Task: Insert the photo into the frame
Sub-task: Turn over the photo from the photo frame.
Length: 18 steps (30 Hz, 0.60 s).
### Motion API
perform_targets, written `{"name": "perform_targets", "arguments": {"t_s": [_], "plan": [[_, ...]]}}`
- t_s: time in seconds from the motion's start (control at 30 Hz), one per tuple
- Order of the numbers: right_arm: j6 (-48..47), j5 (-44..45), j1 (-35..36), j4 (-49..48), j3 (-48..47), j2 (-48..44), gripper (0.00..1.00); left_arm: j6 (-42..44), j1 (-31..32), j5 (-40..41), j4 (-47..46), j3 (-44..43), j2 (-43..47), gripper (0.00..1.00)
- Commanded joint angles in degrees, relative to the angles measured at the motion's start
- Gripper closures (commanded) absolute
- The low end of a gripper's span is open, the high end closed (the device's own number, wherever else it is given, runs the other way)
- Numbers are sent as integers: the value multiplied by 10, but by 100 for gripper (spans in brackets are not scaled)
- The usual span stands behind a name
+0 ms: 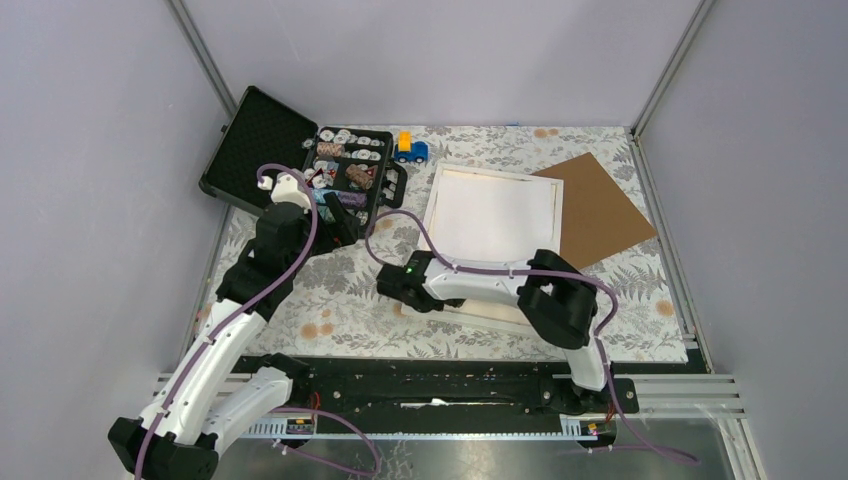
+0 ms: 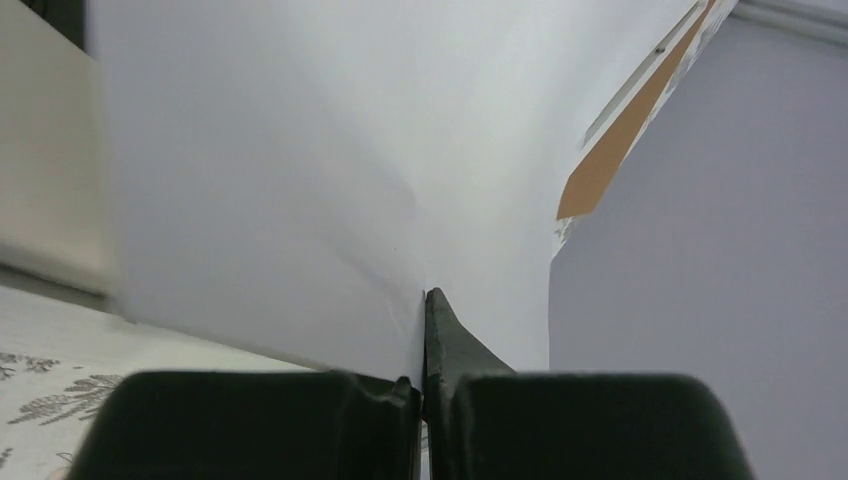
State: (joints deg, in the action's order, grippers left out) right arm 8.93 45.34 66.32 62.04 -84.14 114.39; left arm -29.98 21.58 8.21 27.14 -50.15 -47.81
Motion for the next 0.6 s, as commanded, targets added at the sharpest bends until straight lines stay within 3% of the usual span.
{"name": "perform_targets", "arguments": {"t_s": [0.0,0.27,0.57], "plan": [[98,6,4,62,-55,22,100,8,-5,-1,-27,-2,4,1],[171,24,12,114,-147,55,100,7,-6,-11,-27,0,10,1],[132,64,11,40,-64,46,100,5,-7,-25,-27,3,12,1]]}}
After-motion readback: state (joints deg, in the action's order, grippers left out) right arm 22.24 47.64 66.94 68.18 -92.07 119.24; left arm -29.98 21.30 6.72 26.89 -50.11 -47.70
